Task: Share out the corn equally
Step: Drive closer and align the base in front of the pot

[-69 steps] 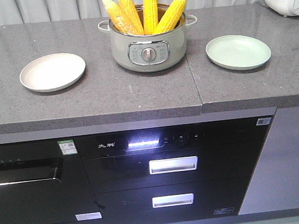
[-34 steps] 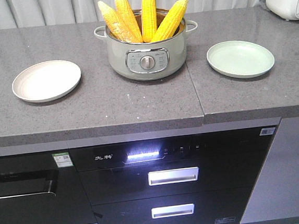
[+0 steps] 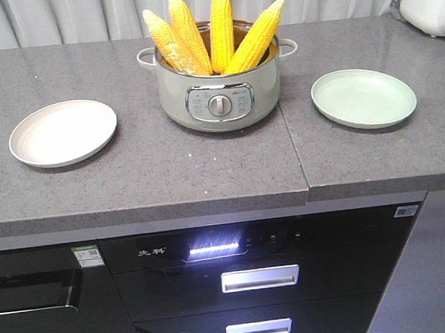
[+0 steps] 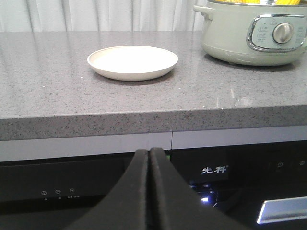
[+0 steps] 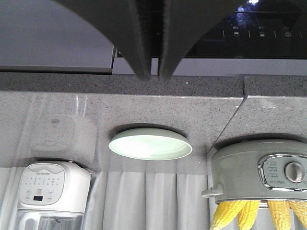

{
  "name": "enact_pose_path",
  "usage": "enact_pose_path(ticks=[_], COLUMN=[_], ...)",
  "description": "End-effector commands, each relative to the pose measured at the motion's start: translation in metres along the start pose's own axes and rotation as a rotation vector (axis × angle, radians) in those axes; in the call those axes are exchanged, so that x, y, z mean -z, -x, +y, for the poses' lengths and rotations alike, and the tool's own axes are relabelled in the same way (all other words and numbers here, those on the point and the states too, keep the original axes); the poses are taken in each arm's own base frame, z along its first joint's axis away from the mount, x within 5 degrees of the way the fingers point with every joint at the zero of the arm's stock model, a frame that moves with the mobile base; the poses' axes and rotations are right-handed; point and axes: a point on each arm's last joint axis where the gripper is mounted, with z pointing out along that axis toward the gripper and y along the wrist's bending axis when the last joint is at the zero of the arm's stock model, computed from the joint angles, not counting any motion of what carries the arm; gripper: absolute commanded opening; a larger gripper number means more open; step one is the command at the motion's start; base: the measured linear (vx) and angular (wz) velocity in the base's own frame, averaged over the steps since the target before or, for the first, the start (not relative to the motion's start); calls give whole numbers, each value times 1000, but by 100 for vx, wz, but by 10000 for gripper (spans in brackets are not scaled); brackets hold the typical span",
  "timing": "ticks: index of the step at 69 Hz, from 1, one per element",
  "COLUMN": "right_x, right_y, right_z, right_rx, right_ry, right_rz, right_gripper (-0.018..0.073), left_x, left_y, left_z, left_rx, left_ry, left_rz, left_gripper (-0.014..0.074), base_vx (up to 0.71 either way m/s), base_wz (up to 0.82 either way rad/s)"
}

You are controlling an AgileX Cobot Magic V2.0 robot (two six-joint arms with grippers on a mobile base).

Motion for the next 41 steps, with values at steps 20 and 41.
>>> enact_pose_path(ticks=[20,41], right_x=[1,1], right_y=[5,5], right_z=[0,0], right_rx=[7,7], right_ry=[-4,-4], right_rz=[-80,-80], right_gripper=[-8,-8], left_x=[2,2], left_y=[8,8], left_z=[-1,-1], left_rx=[9,9], left_ry=[-9,-9], left_rz=[-92,-92], left_gripper=[-8,-8], base_vx=[9,10], base_wz=[0,1])
